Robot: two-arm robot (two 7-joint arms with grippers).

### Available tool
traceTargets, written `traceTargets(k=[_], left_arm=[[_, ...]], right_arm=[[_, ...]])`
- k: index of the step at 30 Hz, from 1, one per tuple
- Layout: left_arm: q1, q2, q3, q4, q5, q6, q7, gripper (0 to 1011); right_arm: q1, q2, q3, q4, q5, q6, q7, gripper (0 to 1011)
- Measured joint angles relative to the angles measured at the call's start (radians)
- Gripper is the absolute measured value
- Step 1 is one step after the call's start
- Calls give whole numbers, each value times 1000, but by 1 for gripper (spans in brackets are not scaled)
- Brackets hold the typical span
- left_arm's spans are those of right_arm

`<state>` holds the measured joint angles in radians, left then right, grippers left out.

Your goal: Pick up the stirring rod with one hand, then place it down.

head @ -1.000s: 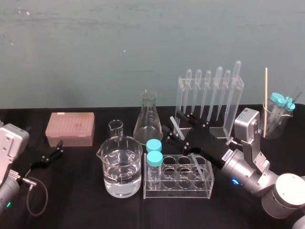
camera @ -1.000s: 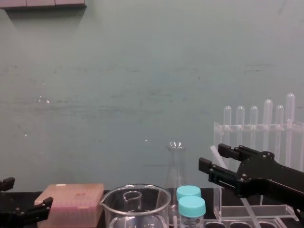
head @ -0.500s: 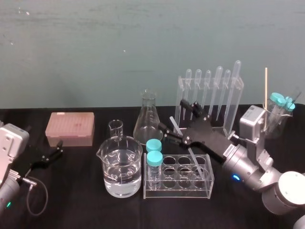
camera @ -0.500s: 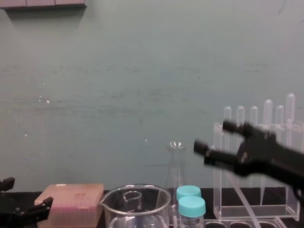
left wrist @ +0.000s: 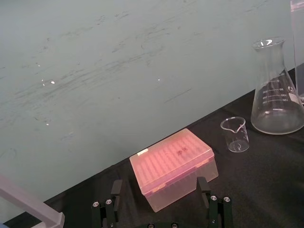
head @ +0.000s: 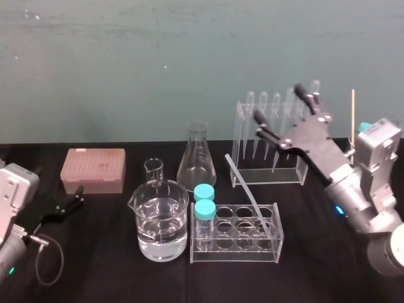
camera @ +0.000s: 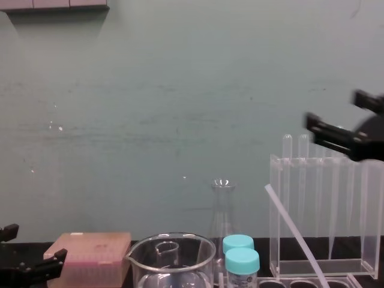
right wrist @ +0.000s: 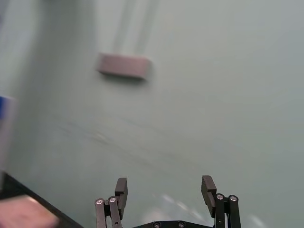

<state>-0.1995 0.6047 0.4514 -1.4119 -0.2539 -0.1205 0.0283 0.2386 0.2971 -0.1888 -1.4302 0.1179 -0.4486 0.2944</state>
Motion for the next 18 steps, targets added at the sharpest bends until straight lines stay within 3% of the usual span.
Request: traceTargets(k=[4, 10, 14, 18], left_arm=[[0, 0, 0, 0, 0, 0, 0, 1000], [0, 0, 0, 0, 0, 0, 0, 1000], [0, 0, 0, 0, 0, 0, 0, 1000], [0, 0, 0, 0, 0, 0, 0, 1000]], right_arm=[[-66, 14, 59, -31, -35, 104, -69, 1002], [-148, 42, 83, -52, -69, 204, -77, 1002], [-167, 50, 82, -50, -80, 243, -56, 1002], [-165, 49, 82, -50, -80, 241, -56, 1002]])
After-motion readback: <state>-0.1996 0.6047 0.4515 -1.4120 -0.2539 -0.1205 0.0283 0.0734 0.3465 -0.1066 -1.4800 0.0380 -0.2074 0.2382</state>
